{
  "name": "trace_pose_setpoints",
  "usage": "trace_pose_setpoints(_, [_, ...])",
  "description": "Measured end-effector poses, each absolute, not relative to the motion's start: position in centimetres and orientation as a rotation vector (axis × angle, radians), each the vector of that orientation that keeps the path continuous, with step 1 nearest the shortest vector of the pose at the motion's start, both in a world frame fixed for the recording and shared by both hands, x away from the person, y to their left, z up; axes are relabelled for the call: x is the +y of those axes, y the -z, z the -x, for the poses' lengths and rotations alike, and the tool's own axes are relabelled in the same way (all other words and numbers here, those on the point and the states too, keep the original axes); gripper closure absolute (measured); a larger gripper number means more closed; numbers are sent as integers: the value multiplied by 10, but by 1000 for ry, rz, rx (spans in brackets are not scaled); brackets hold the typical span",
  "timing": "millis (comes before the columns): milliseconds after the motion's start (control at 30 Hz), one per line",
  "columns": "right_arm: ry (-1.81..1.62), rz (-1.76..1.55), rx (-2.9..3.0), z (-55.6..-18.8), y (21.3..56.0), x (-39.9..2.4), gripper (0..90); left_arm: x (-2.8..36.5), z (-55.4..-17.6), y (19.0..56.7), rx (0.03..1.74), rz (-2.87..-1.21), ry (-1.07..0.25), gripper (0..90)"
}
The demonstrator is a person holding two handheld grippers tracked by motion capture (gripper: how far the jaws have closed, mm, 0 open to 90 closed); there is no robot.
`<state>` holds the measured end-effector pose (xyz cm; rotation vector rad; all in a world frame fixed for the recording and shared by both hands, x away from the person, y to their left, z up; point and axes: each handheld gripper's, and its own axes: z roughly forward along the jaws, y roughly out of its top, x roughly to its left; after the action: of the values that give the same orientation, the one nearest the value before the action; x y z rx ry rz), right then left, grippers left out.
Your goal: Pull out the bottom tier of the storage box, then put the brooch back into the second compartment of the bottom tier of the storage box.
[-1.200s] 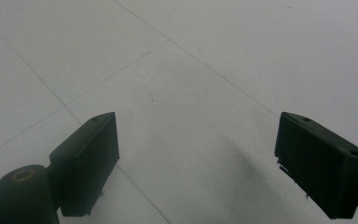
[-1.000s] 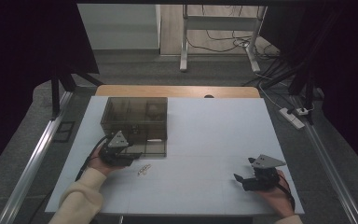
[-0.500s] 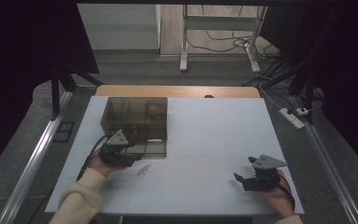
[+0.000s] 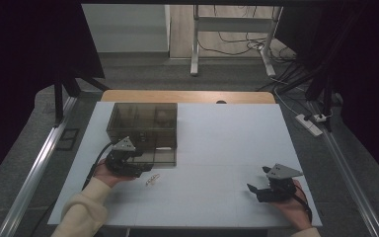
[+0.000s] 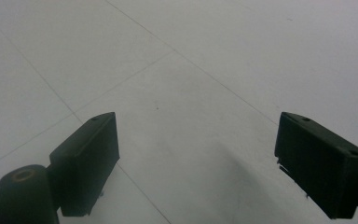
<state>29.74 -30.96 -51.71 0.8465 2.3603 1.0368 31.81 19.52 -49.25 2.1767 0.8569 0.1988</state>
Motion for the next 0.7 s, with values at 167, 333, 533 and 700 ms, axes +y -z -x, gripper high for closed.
trace_pose_setpoints(167, [-1031,-840,2368,-297,517,-309,137,190,-317,491,834,-2196,-186,283])
trace_pose_setpoints(333, [-1030,-843,2366,-297,518,-310,136,185,-317,491,817,-2216,-175,280])
trace_pose_setpoints(533, [-1027,-841,2362,-296,517,-310,137,180,-315,491,807,-2250,-164,280])
trace_pose_setpoints(700, [-1017,-841,2372,-296,518,-310,137,177,-315,490,791,-2275,-153,280])
